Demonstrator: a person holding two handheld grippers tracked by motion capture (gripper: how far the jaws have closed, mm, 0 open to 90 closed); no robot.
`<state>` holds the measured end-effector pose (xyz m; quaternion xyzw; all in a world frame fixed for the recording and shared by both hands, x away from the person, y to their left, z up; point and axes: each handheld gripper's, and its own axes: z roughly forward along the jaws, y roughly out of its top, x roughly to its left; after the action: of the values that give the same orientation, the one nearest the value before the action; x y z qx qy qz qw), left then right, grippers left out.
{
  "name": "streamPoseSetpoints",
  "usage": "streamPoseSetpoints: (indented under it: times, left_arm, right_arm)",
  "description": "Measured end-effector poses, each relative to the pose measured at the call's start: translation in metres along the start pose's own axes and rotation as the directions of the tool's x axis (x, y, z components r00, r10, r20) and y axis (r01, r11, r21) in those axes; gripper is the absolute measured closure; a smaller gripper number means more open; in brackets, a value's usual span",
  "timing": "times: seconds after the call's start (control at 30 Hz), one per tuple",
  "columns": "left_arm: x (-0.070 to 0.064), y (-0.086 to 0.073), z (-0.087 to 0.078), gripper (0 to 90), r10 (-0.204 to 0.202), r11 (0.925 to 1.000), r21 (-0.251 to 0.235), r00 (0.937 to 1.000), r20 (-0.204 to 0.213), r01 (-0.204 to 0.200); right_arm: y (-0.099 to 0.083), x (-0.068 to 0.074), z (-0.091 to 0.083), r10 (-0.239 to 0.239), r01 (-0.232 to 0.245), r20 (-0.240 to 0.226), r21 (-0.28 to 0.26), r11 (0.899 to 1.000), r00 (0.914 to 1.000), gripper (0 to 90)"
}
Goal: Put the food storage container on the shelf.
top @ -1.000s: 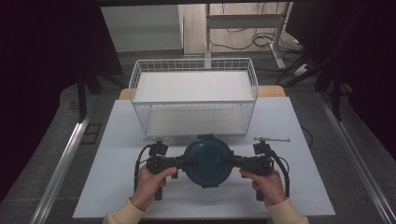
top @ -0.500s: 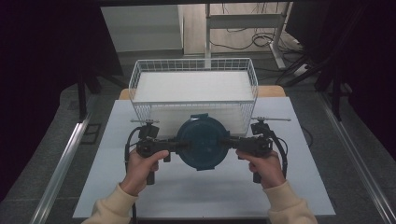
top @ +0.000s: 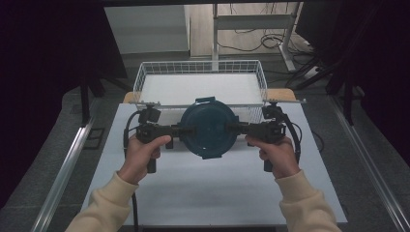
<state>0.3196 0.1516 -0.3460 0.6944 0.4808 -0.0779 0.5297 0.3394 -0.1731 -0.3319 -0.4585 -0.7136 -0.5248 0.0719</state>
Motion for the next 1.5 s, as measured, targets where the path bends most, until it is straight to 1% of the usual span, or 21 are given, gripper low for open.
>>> streamPoseSetpoints:
  times: [0.13, 0.27, 0.4, 0.43, 0.47, 0.5, 0.57, 0.7, 0.77, 0.8, 0.93, 0.97, 1.0, 1.03, 1.13, 1.17, 1.2, 1.3, 1.4, 1.43, 1.5]
  left_arm:
    - [-0.003, 0.013, -0.006, 37.8, 0.012, 0.9999, -0.009, 0.9999, 0.006, -0.012]
    - [-0.006, 0.028, -0.012, 37.9, 0.019, 0.9996, -0.019, 0.9998, 0.006, -0.019]
    - [-0.007, 0.044, -0.017, 37.8, 0.03, 0.9994, -0.019, 0.9995, 0.001, -0.03]
    - [-0.006, 0.048, -0.018, 37.8, 0.033, 0.9993, -0.018, 0.9994, 0.0, -0.033]
    - [-0.005, 0.056, -0.02, 37.8, 0.037, 0.9991, -0.021, 0.9993, -0.001, -0.037]
    - [-0.005, 0.056, -0.02, 37.8, 0.037, 0.9991, -0.021, 0.9993, -0.001, -0.037]
    - [-0.003, 0.066, -0.022, 37.8, 0.04, 0.999, -0.021, 0.9991, -0.008, -0.041]
    - [0.004, 0.08, -0.023, 37.8, 0.041, 0.9989, -0.02, 0.9991, -0.014, -0.042]
    - [0.009, 0.086, -0.022, 37.8, 0.038, 0.9992, -0.016, 0.9992, -0.012, -0.038]
    - [0.012, 0.089, -0.021, 37.8, 0.033, 0.9993, -0.014, 0.9994, -0.011, -0.033]
    - [0.026, 0.102, -0.014, 37.4, 0.02, 0.9998, -0.004, 0.9998, -0.009, -0.02]
    - [0.03, 0.105, -0.012, 37.4, 0.017, 0.9999, -0.001, 0.9998, -0.008, -0.017]
    - [0.034, 0.109, -0.01, 37.4, 0.014, 0.9999, 0.006, 0.9999, -0.009, -0.014]
    - [0.036, 0.111, -0.009, 37.4, 0.013, 0.9999, 0.009, 0.9999, -0.008, -0.013]
    - [0.047, 0.12, -0.003, 37.4, 0.001, 0.9996, 0.028, 0.9999, -0.012, 0.0]
    - [0.051, 0.123, -0.001, 37.4, -0.012, 0.9993, 0.036, 0.9999, -0.009, 0.013]
    - [0.055, 0.124, 0.002, 37.4, -0.024, 0.999, 0.036, 0.9997, -0.003, 0.024]
    - [0.065, 0.127, 0.009, 37.3, -0.045, 0.9973, 0.057, 0.999, 0.002, 0.045]
    - [0.071, 0.128, 0.015, 37.2, -0.058, 0.9958, 0.071, 0.9983, 0.003, 0.057]
    - [0.073, 0.129, 0.016, 37.1, -0.072, 0.9954, 0.064, 0.9974, 0.007, 0.071]
    - [0.074, 0.13, 0.018, 37.2, -0.076, 0.9958, 0.052, 0.9971, 0.006, 0.075]
  right_arm:
    - [0.016, 0.009, -0.003, -0.02, 0.02, 0.006, -0.004, 1.0, 0.9998, 44.2]
    - [0.032, 0.015, -0.003, -0.037, 0.037, 0.008, -0.01, 0.999, 0.9993, 44.2]
    - [0.046, 0.019, -0.002, -0.036, 0.036, 0.0, -0.01, 0.999, 0.9993, 44.2]
    - [0.049, 0.02, -0.001, -0.038, 0.038, -0.001, -0.011, 0.999, 0.9993, 44.2]
    - [0.057, 0.021, 0.0, -0.045, 0.045, 0.0, -0.014, 0.999, 0.999, 44.3]
    - [0.057, 0.021, 0.0, -0.045, 0.045, 0.0, -0.014, 0.999, 0.999, 44.3]
    - [0.065, 0.022, 0.003, -0.043, 0.043, -0.003, -0.016, 0.999, 0.9991, 44.3]
    - [0.081, 0.019, 0.011, -0.043, 0.043, -0.013, -0.016, 0.999, 0.999, 44.2]
    - [0.09, 0.015, 0.018, -0.041, 0.041, -0.012, -0.008, 0.999, 0.9991, 44.2]
    - [0.09, 0.015, 0.018, -0.041, 0.041, -0.012, -0.008, 0.999, 0.9991, 44.2]
    - [0.103, 0.007, 0.029, -0.037, 0.037, -0.005, -0.003, 0.999, 0.9993, 44.2]
    - [0.106, 0.004, 0.031, -0.034, 0.034, -0.003, 0.0, 0.999, 0.9994, 44.2]
    - [0.111, -0.002, 0.037, -0.022, 0.022, 0.0, 0.006, 1.0, 0.9998, 44.2]
    - [0.111, -0.002, 0.037, -0.022, 0.022, 0.0, 0.006, 1.0, 0.9998, 44.2]
    - [0.118, -0.011, 0.044, -0.006, 0.006, -0.004, 0.012, 1.0, 1.0, 44.2]
    - [0.12, -0.014, 0.047, 0.003, -0.003, -0.004, 0.013, 1.0, 1.0, 44.2]
    - [0.124, -0.02, 0.052, 0.016, -0.016, 0.004, 0.023, 1.0, 0.9999, 44.1]
    - [0.127, -0.024, 0.056, 0.025, -0.025, 0.012, 0.028, 0.999, 0.9996, 44.1]
    - [0.128, -0.032, 0.06, 0.053, -0.054, 0.022, 0.046, 0.998, 0.9984, 43.9]
    - [0.128, -0.034, 0.062, 0.061, -0.062, 0.024, 0.051, 0.997, 0.9978, 43.9]
    - [0.129, -0.038, 0.063, 0.079, -0.08, 0.024, 0.047, 0.996, 0.9966, 43.3]
